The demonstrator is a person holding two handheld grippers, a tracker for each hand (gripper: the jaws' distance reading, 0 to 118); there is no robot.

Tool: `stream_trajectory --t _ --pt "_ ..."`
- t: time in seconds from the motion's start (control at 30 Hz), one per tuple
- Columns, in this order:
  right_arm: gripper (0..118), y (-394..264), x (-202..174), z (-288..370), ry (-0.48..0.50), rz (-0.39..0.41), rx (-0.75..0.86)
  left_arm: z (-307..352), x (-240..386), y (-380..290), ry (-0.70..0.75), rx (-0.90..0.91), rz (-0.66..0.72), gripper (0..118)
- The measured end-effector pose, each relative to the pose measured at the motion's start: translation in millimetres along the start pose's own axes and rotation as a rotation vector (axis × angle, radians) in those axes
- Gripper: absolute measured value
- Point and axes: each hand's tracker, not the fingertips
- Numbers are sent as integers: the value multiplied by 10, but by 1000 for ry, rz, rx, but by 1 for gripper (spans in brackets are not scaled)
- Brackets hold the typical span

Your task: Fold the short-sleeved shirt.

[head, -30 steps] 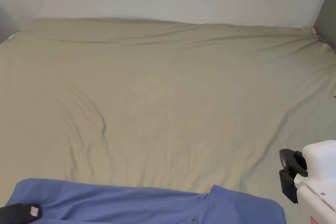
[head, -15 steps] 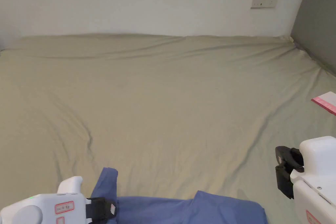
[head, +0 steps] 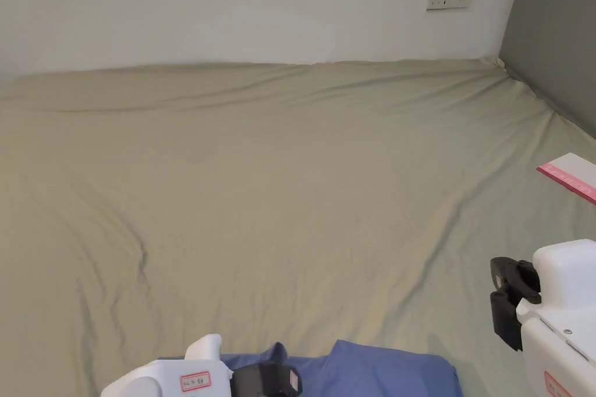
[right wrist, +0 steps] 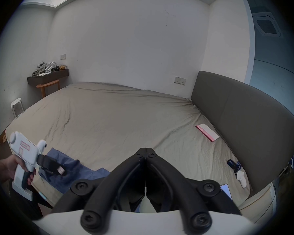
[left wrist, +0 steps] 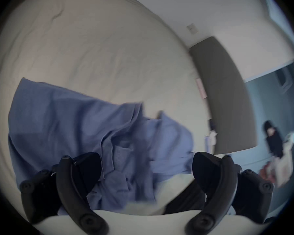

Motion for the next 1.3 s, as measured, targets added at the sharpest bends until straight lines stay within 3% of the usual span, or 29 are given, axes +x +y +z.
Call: stream_trajectory --t 0.1,0.17,0.2,0.27,0.3,0.43,0.67,0.87,1.17,1.3 --pt "2 1 -4 8 1 1 3 317 21 59 -41 104 -12 109" --pt "2 3 -5 26 3 -2 6 530 49 103 -10 178 -39 100" --pt "2 2 -9 34 1 -3 7 623 48 108 41 221 -75 78" --pt "2 0 -20 50 1 -4 9 707 72 93 188 269 -171 16" --pt "2 -6 -24 56 3 -5 10 697 68 50 271 287 -227 0" --pt "2 -25 -57 106 7 -2 9 417 20 -236 416 262 -382 0" --pt "2 -46 -64 190 4 8 0 -332 10 -560 464 133 -428 0" --pt "2 -12 -26 278 43 -33 9 -528 286 -703 326 133 -479 0" --pt "2 -20 -55 231 25 -2 1 -715 389 -918 153 53 -510 0" --pt "2 8 -23 212 18 -12 4 -260 389 -794 -5 127 -388 0"
